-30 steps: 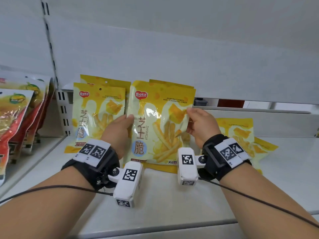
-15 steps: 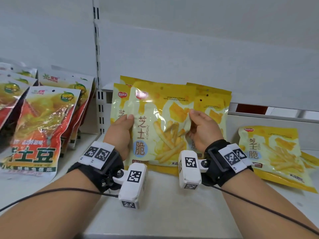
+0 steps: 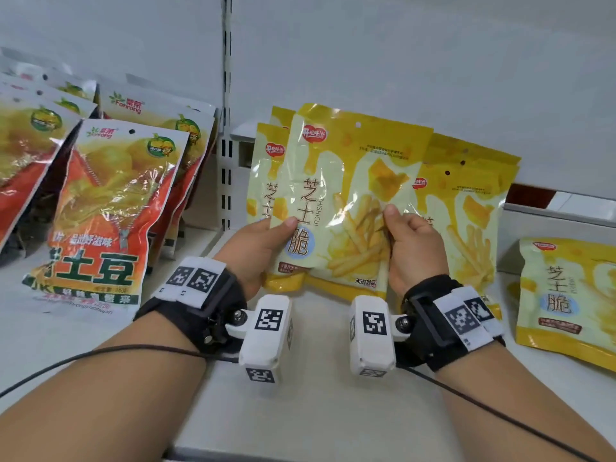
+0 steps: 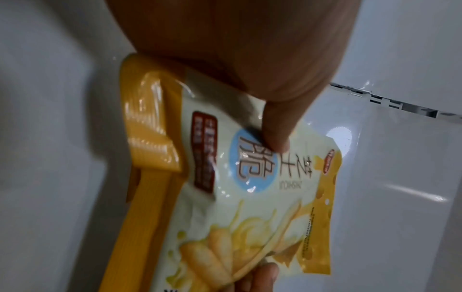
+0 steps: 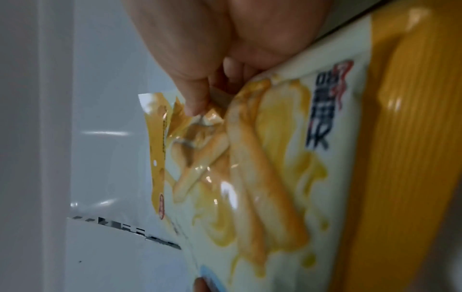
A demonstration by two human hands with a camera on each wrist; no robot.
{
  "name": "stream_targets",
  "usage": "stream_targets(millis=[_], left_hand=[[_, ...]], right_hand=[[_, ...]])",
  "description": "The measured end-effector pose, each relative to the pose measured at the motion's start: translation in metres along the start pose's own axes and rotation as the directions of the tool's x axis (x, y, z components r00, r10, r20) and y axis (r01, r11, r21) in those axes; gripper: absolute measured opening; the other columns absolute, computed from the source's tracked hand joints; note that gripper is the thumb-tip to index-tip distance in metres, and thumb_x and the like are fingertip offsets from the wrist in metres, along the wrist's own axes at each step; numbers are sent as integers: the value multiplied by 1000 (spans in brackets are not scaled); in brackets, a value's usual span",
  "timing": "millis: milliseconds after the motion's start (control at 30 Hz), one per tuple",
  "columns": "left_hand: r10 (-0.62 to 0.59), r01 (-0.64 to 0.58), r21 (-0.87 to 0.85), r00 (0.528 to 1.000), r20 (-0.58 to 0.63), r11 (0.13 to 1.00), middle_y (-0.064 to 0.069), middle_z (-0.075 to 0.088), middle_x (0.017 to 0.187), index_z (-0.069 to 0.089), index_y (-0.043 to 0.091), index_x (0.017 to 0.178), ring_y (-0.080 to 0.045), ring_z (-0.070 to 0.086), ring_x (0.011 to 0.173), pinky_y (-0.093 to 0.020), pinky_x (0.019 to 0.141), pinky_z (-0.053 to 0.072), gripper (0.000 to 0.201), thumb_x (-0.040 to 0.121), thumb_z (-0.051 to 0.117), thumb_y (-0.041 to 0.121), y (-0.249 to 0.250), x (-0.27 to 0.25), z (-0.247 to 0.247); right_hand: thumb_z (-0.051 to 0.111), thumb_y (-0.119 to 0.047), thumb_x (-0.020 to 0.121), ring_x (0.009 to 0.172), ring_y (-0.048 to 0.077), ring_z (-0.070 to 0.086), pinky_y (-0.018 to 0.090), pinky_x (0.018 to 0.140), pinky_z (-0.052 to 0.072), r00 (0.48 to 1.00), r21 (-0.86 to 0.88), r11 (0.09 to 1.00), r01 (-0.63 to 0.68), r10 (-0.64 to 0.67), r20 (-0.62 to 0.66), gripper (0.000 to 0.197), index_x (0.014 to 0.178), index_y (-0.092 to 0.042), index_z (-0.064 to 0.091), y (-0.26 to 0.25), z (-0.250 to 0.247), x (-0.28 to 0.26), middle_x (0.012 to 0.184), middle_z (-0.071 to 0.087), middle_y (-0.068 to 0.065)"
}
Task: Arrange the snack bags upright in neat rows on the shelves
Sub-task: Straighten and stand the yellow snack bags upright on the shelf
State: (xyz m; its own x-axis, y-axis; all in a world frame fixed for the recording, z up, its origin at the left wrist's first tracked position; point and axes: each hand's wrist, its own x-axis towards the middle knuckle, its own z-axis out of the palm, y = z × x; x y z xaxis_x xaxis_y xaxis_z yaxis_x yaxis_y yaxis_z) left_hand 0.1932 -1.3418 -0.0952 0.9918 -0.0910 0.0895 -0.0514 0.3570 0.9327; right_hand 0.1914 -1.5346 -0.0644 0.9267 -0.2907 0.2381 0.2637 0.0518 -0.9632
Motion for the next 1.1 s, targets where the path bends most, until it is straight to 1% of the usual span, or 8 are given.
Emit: stream_targets(millis=[167,233,300,433,667,800,967,1100], left_hand=[[35,-35,4,992,-118,999,-8,75,95,64,12,110,-24,72,86,-36,69,59,30,91,57,34,-1,8,-1],[36,-35,15,998,-44,999,-8,74,100,63,13,112,-24,72,91,-37,75,58,39,85,60,41,-2,5,-2],[9,-19,112,996,91,994,1,75,97,62,21,109,-16,72,86,-33,67,58,39,77,69,42,-2,1,-2],[-12,-31,290,989,148,956,4,72,82,59,24,103,-12,69,71,-22,57,54,41,73,74,1,-4,-3,-4],[48,-89,336,991,128,938,3,71,75,58,23,111,-13,66,61,-22,57,54,48,74,70,-5,9,-7,-4],[76,-94,286,994,75,954,-5,68,87,57,20,111,-16,66,68,-23,60,56,47,77,65,-11,10,-8,-4],[122,-115,162,992,-28,980,-7,67,95,53,14,117,-19,69,73,-28,69,59,45,81,59,-13,9,-7,-3],[150,-142,119,987,-65,983,-11,65,103,47,9,128,-25,67,80,-33,78,59,50,84,55,-12,10,-8,-1]], right_hand=[[60,-23,90,95,34,66,52,92,50,992,-23,999,-46,48,117,21,72,-13,63,4,-2,-1,87,70,12],[58,-23,92,102,38,63,53,94,48,996,-14,999,-32,33,88,22,72,-13,61,4,-4,0,95,68,18],[57,-24,93,107,40,60,53,95,47,998,23,999,-40,39,41,23,72,-14,59,3,-7,1,107,65,25],[58,-26,92,109,40,59,54,96,46,998,25,998,-53,52,24,24,72,-14,60,5,-11,4,111,64,26],[59,-28,91,95,37,66,54,86,52,999,-14,999,-33,32,-28,31,92,3,62,1,-11,10,101,68,23],[56,-33,93,94,31,68,50,86,53,990,14,994,-107,105,96,24,86,-12,67,6,-10,7,98,71,15],[65,-22,83,74,18,68,28,55,54,906,0,979,-205,190,378,12,92,-18,59,10,-10,-1,85,72,-1],[62,0,85,60,14,66,21,50,51,924,-64,989,-137,150,352,25,97,-19,50,13,-7,-4,87,68,3]])
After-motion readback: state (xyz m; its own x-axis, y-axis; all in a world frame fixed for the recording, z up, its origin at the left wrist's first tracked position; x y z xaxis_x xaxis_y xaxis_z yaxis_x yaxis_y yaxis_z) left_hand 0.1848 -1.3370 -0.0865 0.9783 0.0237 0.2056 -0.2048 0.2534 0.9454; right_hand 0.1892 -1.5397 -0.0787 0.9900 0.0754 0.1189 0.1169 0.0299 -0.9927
